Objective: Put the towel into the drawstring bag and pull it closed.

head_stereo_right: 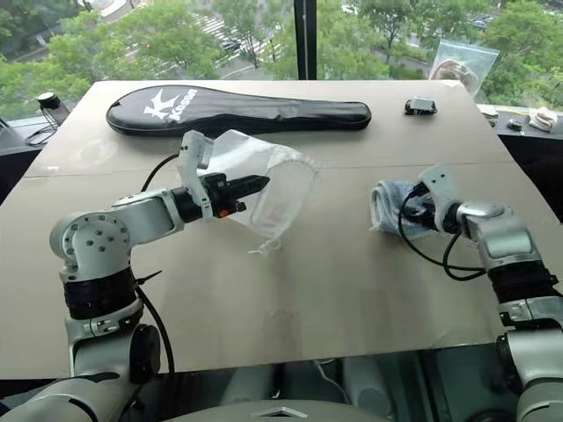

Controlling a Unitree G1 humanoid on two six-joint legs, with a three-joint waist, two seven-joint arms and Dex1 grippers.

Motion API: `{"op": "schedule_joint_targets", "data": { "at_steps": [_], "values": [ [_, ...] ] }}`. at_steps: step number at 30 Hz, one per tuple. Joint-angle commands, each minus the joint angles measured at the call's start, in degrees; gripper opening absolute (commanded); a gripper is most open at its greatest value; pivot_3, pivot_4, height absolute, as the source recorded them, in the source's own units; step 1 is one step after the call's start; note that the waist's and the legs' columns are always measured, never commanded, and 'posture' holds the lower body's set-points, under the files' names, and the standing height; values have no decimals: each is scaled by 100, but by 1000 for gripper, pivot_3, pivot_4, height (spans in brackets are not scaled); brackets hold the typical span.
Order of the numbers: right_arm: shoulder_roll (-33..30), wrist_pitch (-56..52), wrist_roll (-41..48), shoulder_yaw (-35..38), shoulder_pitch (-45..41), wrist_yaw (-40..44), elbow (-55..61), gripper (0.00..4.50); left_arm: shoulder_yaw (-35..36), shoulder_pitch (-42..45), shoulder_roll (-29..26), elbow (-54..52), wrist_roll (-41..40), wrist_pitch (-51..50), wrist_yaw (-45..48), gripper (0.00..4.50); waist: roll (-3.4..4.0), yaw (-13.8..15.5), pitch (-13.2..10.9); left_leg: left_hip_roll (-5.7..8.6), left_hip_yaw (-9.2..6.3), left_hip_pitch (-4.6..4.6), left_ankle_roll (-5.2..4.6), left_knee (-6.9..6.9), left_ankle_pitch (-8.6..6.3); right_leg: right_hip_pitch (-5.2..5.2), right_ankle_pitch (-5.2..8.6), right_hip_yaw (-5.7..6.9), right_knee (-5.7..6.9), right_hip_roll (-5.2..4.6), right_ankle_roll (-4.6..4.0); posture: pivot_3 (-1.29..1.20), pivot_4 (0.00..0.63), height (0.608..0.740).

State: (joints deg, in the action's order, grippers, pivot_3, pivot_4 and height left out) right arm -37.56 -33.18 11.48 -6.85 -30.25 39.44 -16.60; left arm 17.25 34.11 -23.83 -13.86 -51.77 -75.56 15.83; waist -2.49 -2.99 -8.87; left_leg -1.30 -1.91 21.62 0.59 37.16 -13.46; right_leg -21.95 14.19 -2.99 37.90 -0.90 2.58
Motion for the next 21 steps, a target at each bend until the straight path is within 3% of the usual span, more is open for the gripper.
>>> {"op": "schedule_joint_targets", "data": {
  "at_steps": [1,2,7,11,16,21],
  "values": [
    [227,168,84,92,437,37,338,317,-84,133,-42,24,36,64,28,0,2,-24,-1,0,-2,-2,0,1,0,3,3,1,0,0,-5,0,150,740],
    [189,184,207,222,622,143,740,113,-101,172,-33,53,43,61,24,0,3,-17,-2,1,-4,-1,0,2,1,3,4,1,0,0,-8,0,150,740],
    [274,-847,1810,1162,1757,284,3670,12,-221,420,-42,338,49,44,106,0,53,56,-32,1,-19,40,0,-7,1,-35,-4,10,6,2,5,0,150,740],
    [509,-1454,2633,1202,2275,-97,5195,10,-448,588,-88,540,51,-13,322,0,77,67,-46,4,-20,135,1,-5,1,-126,-20,9,13,-2,-17,0,150,740],
    [1009,-1546,2348,485,1819,-750,5295,10,-919,766,-236,782,199,109,792,0,76,76,-52,11,-12,135,4,-4,-1,-128,-18,6,6,-9,-14,0,150,740],
    [1332,-1237,1125,-562,878,-1304,4060,9,-1079,975,-271,800,67,49,1290,0,78,72,-54,10,-11,134,4,-5,0,-132,-12,5,8,-6,-6,0,150,740]
  ]
}}
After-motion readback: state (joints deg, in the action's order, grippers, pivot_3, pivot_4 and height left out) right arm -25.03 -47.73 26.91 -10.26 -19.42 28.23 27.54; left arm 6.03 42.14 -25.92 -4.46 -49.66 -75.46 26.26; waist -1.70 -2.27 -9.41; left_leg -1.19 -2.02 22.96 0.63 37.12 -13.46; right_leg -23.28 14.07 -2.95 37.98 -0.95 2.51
